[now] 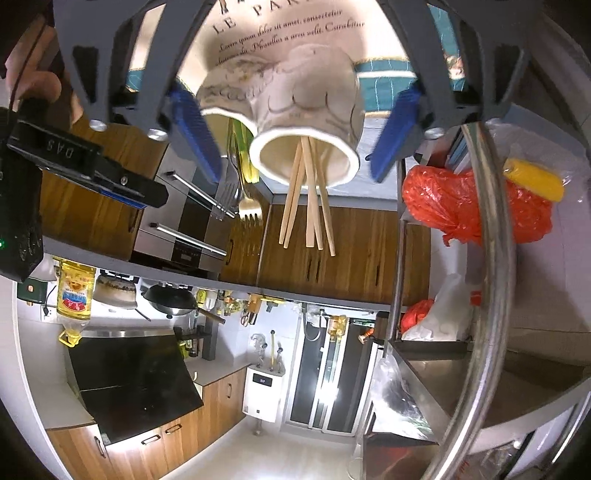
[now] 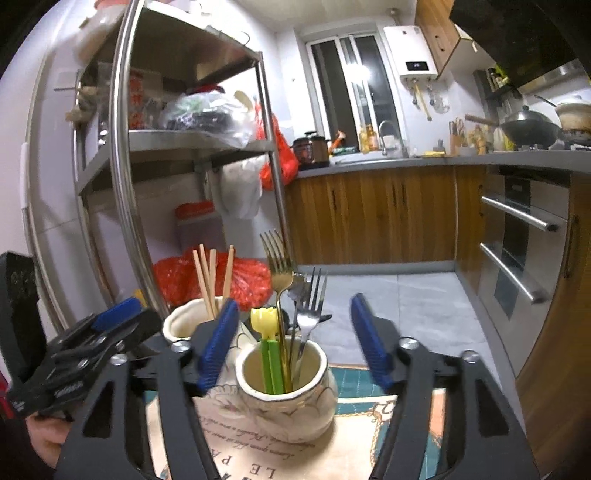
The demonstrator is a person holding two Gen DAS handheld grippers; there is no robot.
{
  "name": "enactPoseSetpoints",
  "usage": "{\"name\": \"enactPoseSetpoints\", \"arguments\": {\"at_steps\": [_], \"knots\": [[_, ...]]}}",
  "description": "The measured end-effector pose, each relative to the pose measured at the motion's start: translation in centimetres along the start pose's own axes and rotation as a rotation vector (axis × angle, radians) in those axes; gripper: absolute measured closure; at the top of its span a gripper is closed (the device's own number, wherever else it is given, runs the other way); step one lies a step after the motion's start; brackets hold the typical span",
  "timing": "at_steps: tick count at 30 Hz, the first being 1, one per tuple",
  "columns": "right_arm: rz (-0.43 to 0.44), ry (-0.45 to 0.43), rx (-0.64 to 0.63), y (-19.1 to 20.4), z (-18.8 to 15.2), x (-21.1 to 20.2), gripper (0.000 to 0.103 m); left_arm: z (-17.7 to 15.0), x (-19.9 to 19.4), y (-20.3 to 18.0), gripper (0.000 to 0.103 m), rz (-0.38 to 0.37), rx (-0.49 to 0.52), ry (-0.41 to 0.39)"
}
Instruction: Organize utensils
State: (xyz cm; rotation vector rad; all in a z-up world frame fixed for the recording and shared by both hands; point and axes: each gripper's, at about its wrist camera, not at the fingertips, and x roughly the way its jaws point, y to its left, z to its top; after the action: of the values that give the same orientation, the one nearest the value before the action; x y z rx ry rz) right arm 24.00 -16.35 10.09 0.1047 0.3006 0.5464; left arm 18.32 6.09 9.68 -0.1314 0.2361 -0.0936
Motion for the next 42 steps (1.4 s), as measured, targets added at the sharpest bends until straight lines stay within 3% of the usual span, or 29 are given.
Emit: {"name": "enactPoseSetpoints", "arguments": {"at_steps": [2, 8, 12, 22, 34, 42], "knots": [[-0.012, -0.015, 0.001, -0.1, -0.4, -0.5, 0.022, -0.2, -0.7, -0.4, 0.007, 0.011, 0.017, -0.01], [-0.047, -0.028, -0.024, -0.5, -2.0, -1.7, 0.01, -0.9, -2.4, -1.6, 0.005, 0.031, 0.081, -0.042], [-0.074, -0.017, -0.039, -1.0, -3.1, -2.7, 0.009, -1.2, -2.7, -1.4, 0.005, 0.029, 0.069, -0.026], [-0.04, -0.047, -0.09, -0.4, -5.2, -5.3, 0.006, -2.1, -2.8, -0.7, 0.005, 0.05, 0.046, -0.03], [-0.037, -0.089, -0.108, 0.3, -6.0, -5.2, 0.006, -3.5, -2.7, -2.0, 0.005, 0.048, 0.105, -0.022], [-0.056, -0.082, -0.12, 0.5, -6.1, -4.9, 0.006, -3.6, -2.7, -1.8, 0.005, 0.044, 0.092, -0.026]]}}
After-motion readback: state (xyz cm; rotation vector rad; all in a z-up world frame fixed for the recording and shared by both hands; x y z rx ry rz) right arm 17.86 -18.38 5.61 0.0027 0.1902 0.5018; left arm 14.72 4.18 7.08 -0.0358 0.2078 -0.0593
